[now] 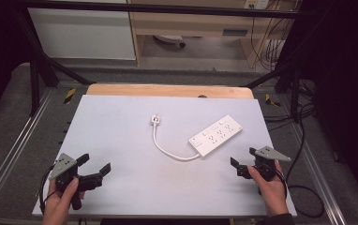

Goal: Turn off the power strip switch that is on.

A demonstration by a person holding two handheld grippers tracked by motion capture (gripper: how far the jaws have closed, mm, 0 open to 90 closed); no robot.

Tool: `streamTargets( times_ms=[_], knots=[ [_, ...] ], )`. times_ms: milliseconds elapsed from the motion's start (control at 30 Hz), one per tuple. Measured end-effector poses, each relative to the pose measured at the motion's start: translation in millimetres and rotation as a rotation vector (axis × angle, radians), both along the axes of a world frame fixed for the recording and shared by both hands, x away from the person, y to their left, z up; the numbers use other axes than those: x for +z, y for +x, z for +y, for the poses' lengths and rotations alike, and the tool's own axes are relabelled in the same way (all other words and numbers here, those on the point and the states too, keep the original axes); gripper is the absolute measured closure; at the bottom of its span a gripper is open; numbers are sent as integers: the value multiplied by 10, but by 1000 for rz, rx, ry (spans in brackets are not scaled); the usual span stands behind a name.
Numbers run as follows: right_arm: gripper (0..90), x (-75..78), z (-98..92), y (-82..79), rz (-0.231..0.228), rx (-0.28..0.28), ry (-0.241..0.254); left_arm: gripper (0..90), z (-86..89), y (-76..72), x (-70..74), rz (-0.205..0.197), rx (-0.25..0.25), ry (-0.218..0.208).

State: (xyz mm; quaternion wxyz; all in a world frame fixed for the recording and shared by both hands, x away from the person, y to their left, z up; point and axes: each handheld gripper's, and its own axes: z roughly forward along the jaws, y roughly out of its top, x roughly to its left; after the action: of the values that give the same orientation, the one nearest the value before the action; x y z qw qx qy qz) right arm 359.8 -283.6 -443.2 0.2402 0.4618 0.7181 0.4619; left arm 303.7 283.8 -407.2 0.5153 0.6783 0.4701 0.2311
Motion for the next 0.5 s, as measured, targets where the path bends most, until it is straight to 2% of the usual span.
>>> streamTargets(
  times_ms=[500],
  knots=[
    [72,24,0,-8,-13,-11,-6,52,1,7,-10,1,5,-4]
  ],
)
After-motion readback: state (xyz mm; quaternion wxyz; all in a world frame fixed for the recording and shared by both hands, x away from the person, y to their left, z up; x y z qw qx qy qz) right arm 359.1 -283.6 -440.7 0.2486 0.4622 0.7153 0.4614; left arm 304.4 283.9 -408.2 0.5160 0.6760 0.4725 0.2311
